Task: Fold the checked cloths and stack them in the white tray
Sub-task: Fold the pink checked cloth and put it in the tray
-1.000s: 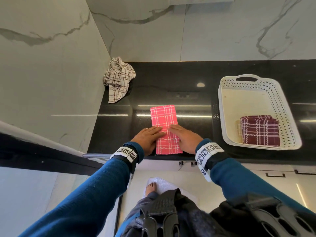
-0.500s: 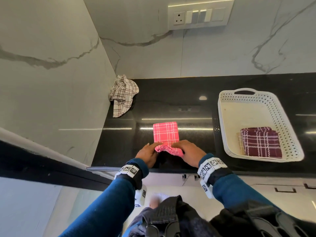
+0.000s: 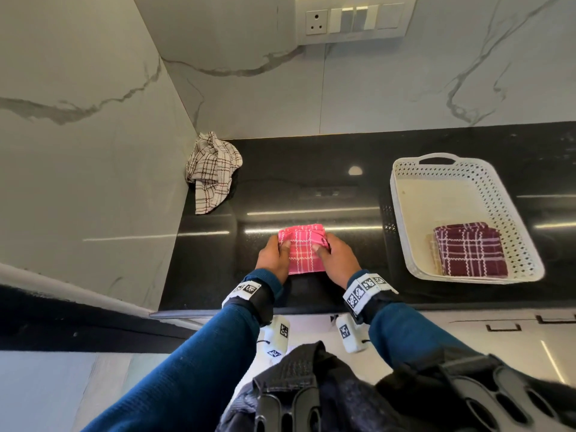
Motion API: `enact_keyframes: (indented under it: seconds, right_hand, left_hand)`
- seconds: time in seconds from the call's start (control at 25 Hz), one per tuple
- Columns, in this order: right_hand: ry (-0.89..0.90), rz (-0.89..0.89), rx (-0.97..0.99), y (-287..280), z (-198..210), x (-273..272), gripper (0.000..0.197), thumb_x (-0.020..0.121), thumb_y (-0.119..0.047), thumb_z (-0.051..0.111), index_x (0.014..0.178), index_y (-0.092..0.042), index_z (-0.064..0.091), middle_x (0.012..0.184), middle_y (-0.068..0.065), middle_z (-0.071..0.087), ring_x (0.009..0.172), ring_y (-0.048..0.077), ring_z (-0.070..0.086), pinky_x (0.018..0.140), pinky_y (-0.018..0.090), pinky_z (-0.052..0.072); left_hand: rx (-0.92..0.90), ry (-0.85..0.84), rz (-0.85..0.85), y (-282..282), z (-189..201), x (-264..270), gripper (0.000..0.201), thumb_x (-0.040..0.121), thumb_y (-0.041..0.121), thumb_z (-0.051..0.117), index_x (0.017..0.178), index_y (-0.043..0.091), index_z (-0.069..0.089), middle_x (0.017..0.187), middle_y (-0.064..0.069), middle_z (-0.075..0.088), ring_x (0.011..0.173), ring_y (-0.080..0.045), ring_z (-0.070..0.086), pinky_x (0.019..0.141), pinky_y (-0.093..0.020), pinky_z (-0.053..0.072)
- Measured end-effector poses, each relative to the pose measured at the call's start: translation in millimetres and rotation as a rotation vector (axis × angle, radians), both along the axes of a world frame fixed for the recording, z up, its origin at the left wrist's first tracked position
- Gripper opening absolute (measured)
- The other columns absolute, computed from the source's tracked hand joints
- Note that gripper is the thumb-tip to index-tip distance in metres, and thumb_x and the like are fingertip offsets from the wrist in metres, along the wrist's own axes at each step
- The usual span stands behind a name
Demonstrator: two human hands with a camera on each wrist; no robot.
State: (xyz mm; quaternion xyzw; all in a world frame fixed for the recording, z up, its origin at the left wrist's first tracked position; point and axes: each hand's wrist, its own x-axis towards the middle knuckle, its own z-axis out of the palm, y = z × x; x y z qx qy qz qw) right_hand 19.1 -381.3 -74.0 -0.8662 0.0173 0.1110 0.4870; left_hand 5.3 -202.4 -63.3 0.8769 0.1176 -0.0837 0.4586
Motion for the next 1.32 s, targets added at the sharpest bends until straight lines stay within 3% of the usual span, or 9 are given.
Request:
enact_keyframes:
  seconds: [0.16,0.32,0.64,0.88,0.96,1.08,1.16,1.24,1.32]
  right_hand:
    - [0.123,0.003,-0.17,0,-13,13,0.043,0.105,-0.044,0.041,0.101,-0.01,0.067,0.096,0.006,0.071,0.088,0.025,0.068,0.083,0.037,0.053]
    - [0.134,-0.009,-0.376,9,-7,21,0.051,0.107,-0.042,0.032,0.096,-0.005,0.064,0.095,0.014,0.066,0.089,0.033,0.062,0.078,0.037,0.044]
    - [0.065,-0.183,-0.566,21,-6,20,0.061,0.105,-0.044,0.027,0.075,-0.006,0.064,0.078,0.014,0.067,0.072,0.034,0.061,0.065,0.035,0.04]
    - [0.226,-0.401,-0.426,9,1,22,0.044,0.103,-0.037,0.042,0.093,-0.001,0.066,0.099,0.021,0.07,0.089,0.038,0.066,0.073,0.037,0.049]
    - [0.088,-0.475,-0.33,9,13,14,0.03,0.103,-0.029,0.045,0.105,-0.004,0.06,0.107,0.019,0.066,0.097,0.037,0.063,0.08,0.042,0.051]
    - [-0.327,-0.214,-0.486,28,19,-7,0.028,0.097,-0.015,0.044,0.123,-0.007,0.052,0.128,0.014,0.055,0.122,0.033,0.051,0.102,0.053,0.045]
    - [-0.237,0.102,-0.658,41,7,-17,0.055,0.099,-0.021,0.039,0.152,-0.009,0.028,0.162,0.012,0.025,0.152,0.03,0.017,0.119,0.059,0.024]
    - [-0.091,0.261,-0.742,40,-11,-21,0.069,0.103,-0.034,0.033,0.161,-0.015,0.001,0.169,0.003,-0.008,0.155,0.024,-0.011,0.122,0.061,0.01]
    - [-0.018,0.311,-0.743,30,-22,-21,0.068,0.106,-0.042,0.023,0.16,-0.018,-0.011,0.166,-0.001,-0.022,0.153,0.023,-0.02,0.123,0.058,0.002]
  left_hand:
    - [0.107,0.173,0.011,-3,0,21,0.032,0.106,0.035,0.03,0.116,0.01,0.048,0.106,-0.015,0.064,0.085,-0.025,0.064,0.077,-0.042,0.055]
    - [0.266,0.286,-0.011,-13,1,32,0.028,0.105,0.022,0.033,0.126,0.005,0.038,0.122,-0.022,0.061,0.109,-0.038,0.062,0.09,-0.047,0.051]
    - [0.424,0.288,-0.129,-19,6,46,0.033,0.104,0.025,0.03,0.128,0.005,0.04,0.12,-0.019,0.063,0.109,-0.039,0.061,0.085,-0.047,0.049]
    - [0.409,0.335,-0.115,-4,15,52,0.048,0.105,0.043,0.023,0.122,0.01,0.053,0.105,-0.008,0.064,0.093,-0.031,0.063,0.079,-0.043,0.048]
    - [0.442,0.229,-0.091,3,23,45,0.042,0.104,0.042,0.026,0.124,0.011,0.044,0.111,-0.01,0.062,0.098,-0.032,0.062,0.078,-0.044,0.046]
    - [0.559,-0.183,-0.316,4,16,22,0.031,0.099,0.022,0.039,0.128,0.013,0.043,0.128,-0.006,0.051,0.117,-0.03,0.052,0.094,-0.042,0.044]
    - [0.634,-0.219,-0.592,2,-1,10,0.052,0.101,0.025,0.032,0.152,0.015,0.025,0.159,-0.005,0.027,0.147,-0.03,0.024,0.117,-0.046,0.027]
    - [0.701,-0.119,-0.721,5,-19,9,0.061,0.105,0.032,0.023,0.159,0.018,-0.001,0.167,-0.001,-0.007,0.153,-0.026,-0.008,0.124,-0.048,0.01]
    - [0.707,-0.066,-0.739,9,-30,12,0.06,0.106,0.035,0.018,0.158,0.02,-0.009,0.166,0.001,-0.016,0.152,-0.024,-0.017,0.124,-0.048,0.005]
